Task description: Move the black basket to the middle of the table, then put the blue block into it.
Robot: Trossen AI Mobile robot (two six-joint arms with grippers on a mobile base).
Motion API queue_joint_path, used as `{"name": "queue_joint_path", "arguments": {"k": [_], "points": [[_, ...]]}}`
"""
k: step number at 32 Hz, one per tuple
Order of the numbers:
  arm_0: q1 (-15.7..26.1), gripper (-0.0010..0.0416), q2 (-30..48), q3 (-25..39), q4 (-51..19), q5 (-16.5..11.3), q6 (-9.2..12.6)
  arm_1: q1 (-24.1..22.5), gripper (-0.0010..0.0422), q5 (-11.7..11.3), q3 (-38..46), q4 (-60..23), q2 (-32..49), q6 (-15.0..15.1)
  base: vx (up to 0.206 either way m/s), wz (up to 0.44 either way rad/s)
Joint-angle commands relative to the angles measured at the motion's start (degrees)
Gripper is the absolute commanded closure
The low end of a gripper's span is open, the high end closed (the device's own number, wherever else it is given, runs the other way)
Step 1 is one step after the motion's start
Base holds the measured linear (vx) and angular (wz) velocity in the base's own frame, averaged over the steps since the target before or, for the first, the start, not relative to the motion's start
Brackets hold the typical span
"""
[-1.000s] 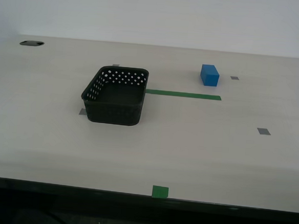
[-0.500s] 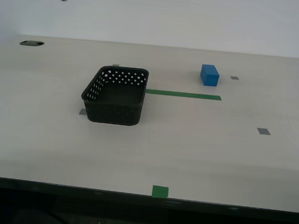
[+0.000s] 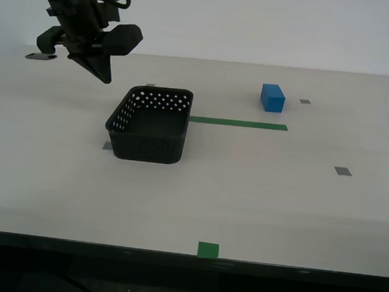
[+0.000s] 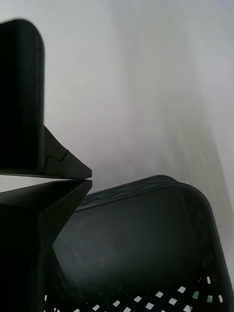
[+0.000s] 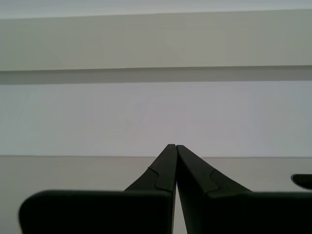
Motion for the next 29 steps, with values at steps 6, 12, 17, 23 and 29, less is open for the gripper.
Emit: {"name": "queue_joint_path", "arguments": {"k": [6,12,17,23,29], "points": [[0.07,0.0405,0.0,0.04,-0.55,0.02,0.28,-0.09,0.0414,1.29,2.14,1.57,0.55,0.26,0.0,0.0],[0.11,0.0405,0.0,0.04,-0.76,0.02,0.39,-0.13,0.0407,3.58,4.55,1.14,0.81,-3.26,0.0,0.0],[0.17,0.0405,0.0,0.04,-0.76,0.02,0.39,-0.17,0.0337,3.58,4.26,-0.02,0.81,-2.75,0.0,0.0],[0.24,0.0405,0.0,0.04,-0.76,0.02,0.39,-0.81,0.0178,3.45,4.17,-0.24,0.81,-6.75,0.0,0.0],[0.28,0.0405,0.0,0.04,-0.76,0.02,0.42,-4.68,0.0154,2.86,4.15,1.42,7.13,-9.42,0.0,0.0]]}}
